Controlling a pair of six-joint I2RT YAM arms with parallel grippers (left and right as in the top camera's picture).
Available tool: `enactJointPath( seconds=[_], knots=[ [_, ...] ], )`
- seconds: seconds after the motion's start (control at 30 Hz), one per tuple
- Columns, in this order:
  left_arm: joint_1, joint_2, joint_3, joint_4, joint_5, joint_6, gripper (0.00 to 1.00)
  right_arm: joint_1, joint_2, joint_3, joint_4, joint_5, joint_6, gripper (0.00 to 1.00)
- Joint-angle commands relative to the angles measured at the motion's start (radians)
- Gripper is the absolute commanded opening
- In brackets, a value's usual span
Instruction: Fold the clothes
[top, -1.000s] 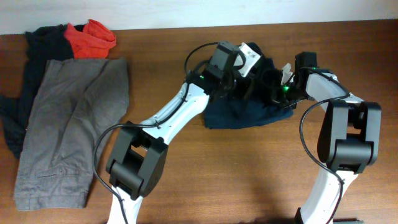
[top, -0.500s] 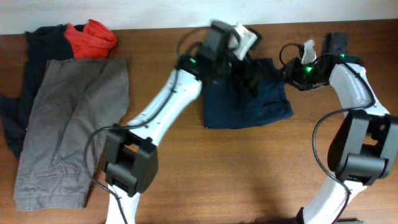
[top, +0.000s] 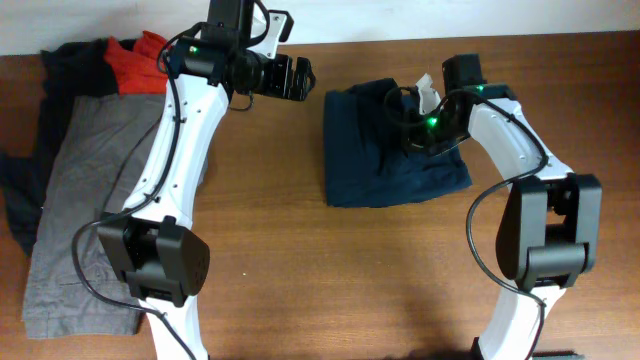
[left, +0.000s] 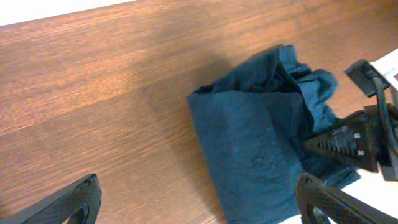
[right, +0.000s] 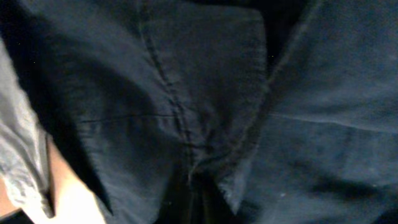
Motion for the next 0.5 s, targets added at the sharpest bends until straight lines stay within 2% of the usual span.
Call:
enactJointPath(
  seconds=[0.0,0.3,0.47],
  knots=[
    [0.0,-0.026,0.017,-0.002,-0.045,0.021,0.99,-0.024,0.009,0.008,-0.013,0.042,-0.004,0.04],
    [0.0,-0.026,0.017,-0.003,-0.087,0.022,0.99,-0.214,-0.025,0.023,-0.13,0.149,-0.096,0.04],
    [0.0,-0.026,0.017,-0.006,-0.155,0.021,0.99,-0.235,0.004,0.021,-0.144,0.245,-0.119,0.04]
  ],
)
